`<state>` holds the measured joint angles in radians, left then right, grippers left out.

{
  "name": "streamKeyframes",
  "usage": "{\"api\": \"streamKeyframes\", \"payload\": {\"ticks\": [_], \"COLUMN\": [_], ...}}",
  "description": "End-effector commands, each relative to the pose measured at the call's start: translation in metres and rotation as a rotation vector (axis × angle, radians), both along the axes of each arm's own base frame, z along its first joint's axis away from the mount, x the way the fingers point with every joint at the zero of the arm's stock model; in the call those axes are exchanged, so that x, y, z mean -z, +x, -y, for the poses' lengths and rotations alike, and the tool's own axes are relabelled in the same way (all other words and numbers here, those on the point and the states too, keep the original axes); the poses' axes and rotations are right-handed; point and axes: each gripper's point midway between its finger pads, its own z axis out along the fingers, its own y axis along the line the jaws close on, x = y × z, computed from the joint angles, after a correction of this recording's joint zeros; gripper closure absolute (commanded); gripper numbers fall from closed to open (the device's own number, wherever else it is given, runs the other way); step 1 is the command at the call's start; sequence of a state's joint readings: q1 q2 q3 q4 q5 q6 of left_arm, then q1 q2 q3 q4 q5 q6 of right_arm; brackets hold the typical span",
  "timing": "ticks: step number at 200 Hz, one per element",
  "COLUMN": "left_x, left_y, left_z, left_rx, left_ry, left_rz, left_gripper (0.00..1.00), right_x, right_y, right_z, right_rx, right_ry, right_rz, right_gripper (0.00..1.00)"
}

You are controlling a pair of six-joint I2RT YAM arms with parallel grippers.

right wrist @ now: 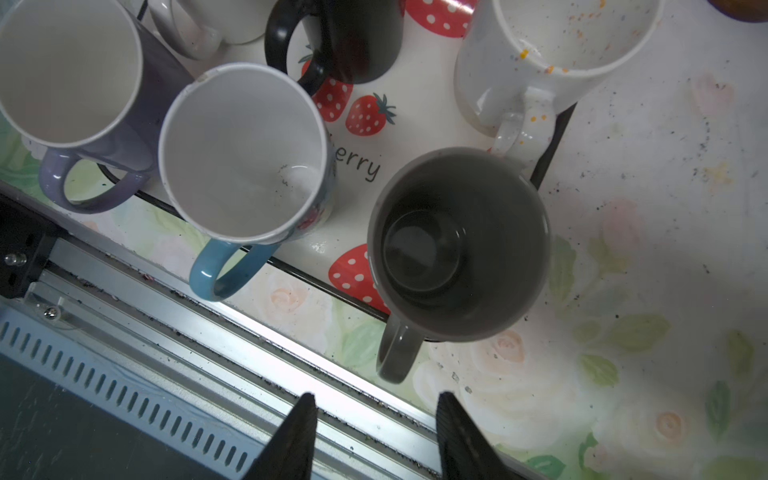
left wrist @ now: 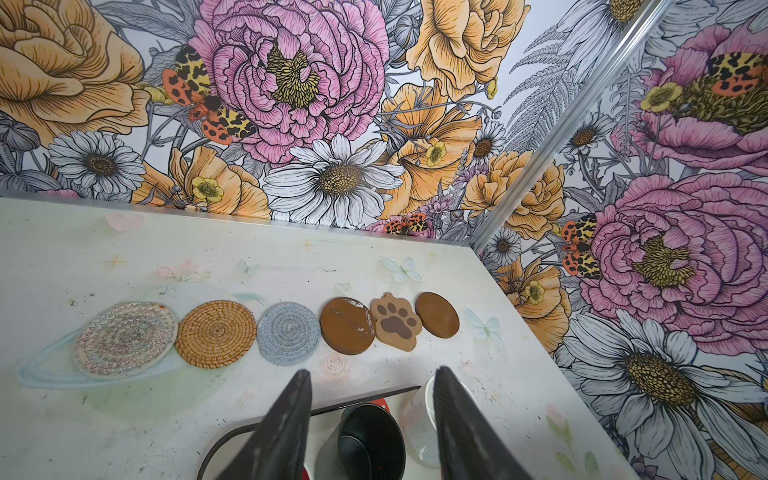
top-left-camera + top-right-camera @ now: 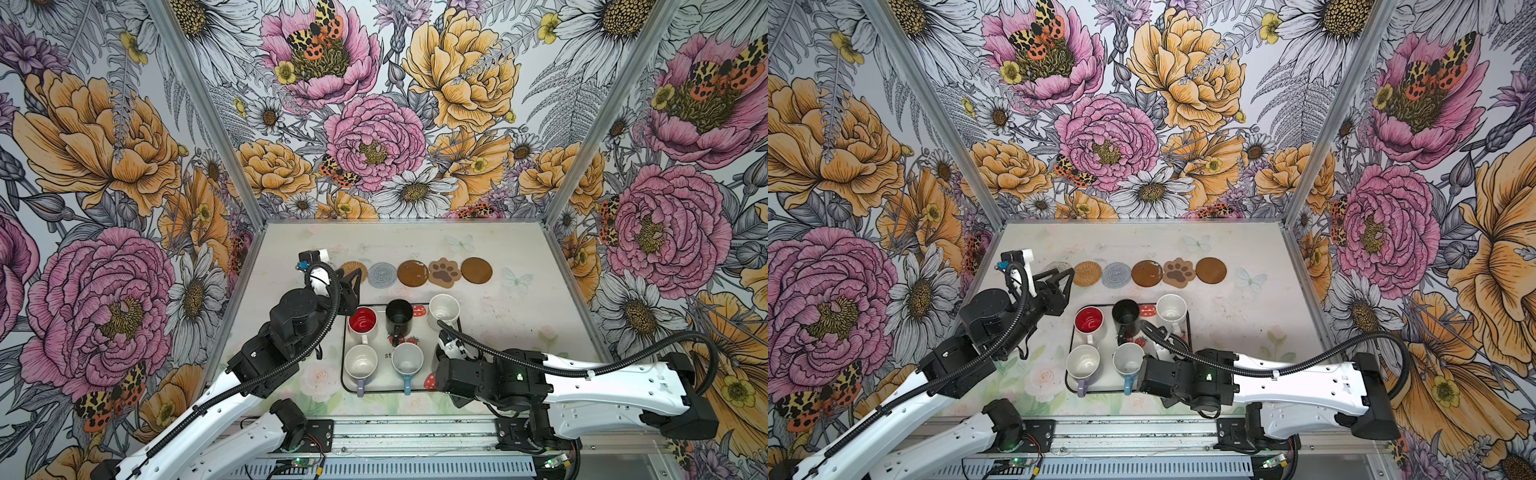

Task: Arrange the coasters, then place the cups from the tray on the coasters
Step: 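Lower the right gripper over the grey mug while left gripper hovers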

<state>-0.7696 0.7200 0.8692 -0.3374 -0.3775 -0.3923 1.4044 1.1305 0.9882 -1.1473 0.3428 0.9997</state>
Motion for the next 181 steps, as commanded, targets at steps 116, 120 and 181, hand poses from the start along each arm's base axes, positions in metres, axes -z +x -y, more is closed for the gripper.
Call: {"api": "streamKeyframes", "payload": {"ticks": [116,120,181], "left_x": [0.0,0.001,0.001], "left_y": [-0.002,-0.002,-0.001], "left_z": [-0.007,-0.007,-0.007], "left_rx": [-0.026,-0.028,-0.03], "left_ry": [0.003,0.003,0.002], "left_rz": [0.04,0.04,0.042], "left_gripper": [0.48,0.48,0.47], "right_x": [0.028,0.029,0.042], "right_y": [0.014,0.015,0.015], "right_z": [0.005,0.005,0.004], "right_rx": [0.175,0.177,0.188], "right_ry": [0.086,0.088,0.112], "right_rz": [0.074,0.078,0.066], "right_gripper": [0.46,0.47,0.5]}}
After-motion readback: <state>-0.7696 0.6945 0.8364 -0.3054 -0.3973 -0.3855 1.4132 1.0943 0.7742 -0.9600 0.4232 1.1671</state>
